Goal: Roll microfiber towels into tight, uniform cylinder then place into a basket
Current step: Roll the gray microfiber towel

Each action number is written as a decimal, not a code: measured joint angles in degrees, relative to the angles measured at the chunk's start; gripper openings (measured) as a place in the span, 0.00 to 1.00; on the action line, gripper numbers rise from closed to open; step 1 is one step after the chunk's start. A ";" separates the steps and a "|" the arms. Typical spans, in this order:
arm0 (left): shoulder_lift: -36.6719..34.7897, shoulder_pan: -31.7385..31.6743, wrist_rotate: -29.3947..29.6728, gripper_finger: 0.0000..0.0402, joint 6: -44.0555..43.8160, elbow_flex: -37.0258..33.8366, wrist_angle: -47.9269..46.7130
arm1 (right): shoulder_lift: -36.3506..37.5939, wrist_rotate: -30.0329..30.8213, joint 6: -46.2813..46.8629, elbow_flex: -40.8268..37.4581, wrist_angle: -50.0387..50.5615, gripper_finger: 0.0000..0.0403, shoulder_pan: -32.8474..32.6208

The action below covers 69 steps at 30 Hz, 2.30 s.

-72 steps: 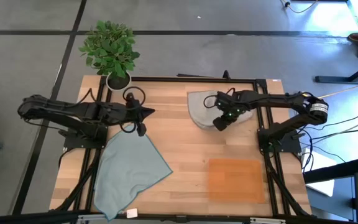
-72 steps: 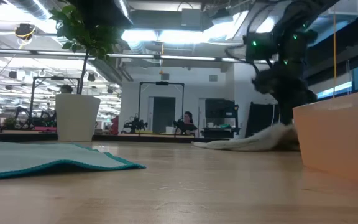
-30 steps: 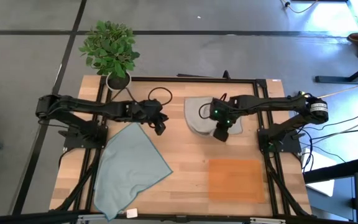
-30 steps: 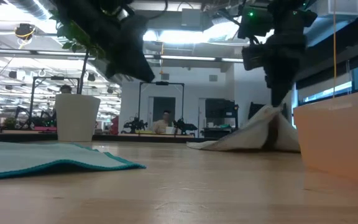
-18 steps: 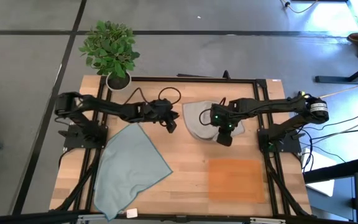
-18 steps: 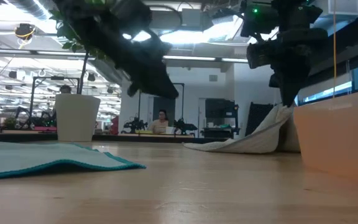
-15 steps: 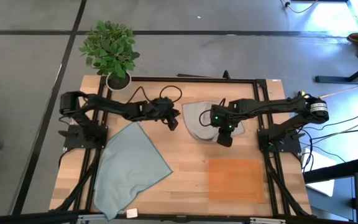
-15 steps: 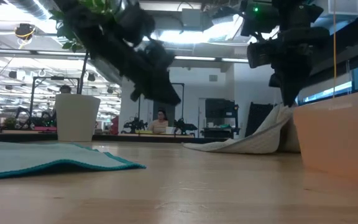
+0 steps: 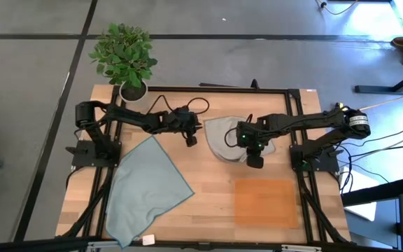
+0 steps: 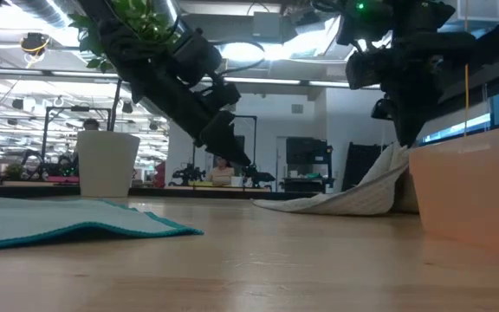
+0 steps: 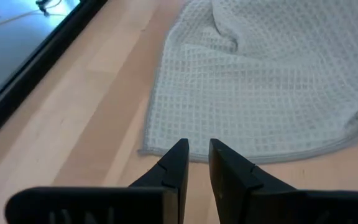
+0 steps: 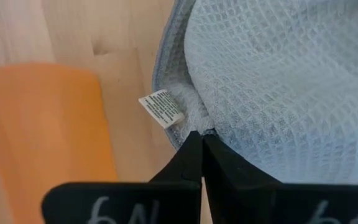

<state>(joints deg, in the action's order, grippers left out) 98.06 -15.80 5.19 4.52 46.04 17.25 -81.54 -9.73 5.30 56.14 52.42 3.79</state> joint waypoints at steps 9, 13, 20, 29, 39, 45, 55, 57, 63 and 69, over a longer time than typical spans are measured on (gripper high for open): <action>0.05 0.64 0.00 0.14 -1.26 0.00 -2.71 | 0.00 0.26 -16.70 -0.02 0.38 0.01 0.02; 2.49 1.46 -0.02 0.14 -2.70 0.07 -1.72 | 0.00 0.19 -17.93 -0.02 0.39 0.01 0.02; 7.91 0.69 2.92 0.14 -5.90 6.42 -3.26 | 0.00 -0.03 -17.56 -0.02 0.56 0.01 0.02; 10.71 -4.78 -3.02 0.14 -16.80 14.97 -13.98 | -0.02 -0.56 -17.29 -0.02 0.66 0.01 0.02; 10.64 -7.61 -6.49 0.14 -26.31 15.08 -17.93 | -0.02 -0.51 -17.34 -0.02 0.61 0.01 0.02; 11.40 -9.26 -8.38 0.14 -33.08 15.11 -16.74 | -0.02 -0.49 -17.50 -0.02 -0.17 0.01 0.02; 15.03 -9.31 -10.62 0.14 -33.99 15.21 -13.52 | -0.02 -0.47 -17.66 -0.02 -0.85 0.01 0.04; 15.08 -9.40 -10.54 0.14 -34.04 15.13 -13.99 | -0.02 -0.47 -17.69 -0.02 -0.83 0.01 0.04; 15.04 -9.44 -10.64 0.14 -33.84 15.15 -13.65 | -0.02 -0.47 -17.75 -0.02 -0.85 0.01 0.04; 16.64 -8.74 -11.68 0.14 -32.60 15.27 -11.76 | -0.02 -0.45 -17.80 -0.02 -0.83 0.01 0.04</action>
<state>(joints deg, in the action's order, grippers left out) 114.70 -24.53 -6.49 -28.08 61.31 5.48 -81.56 -10.17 -12.49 56.12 51.59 3.84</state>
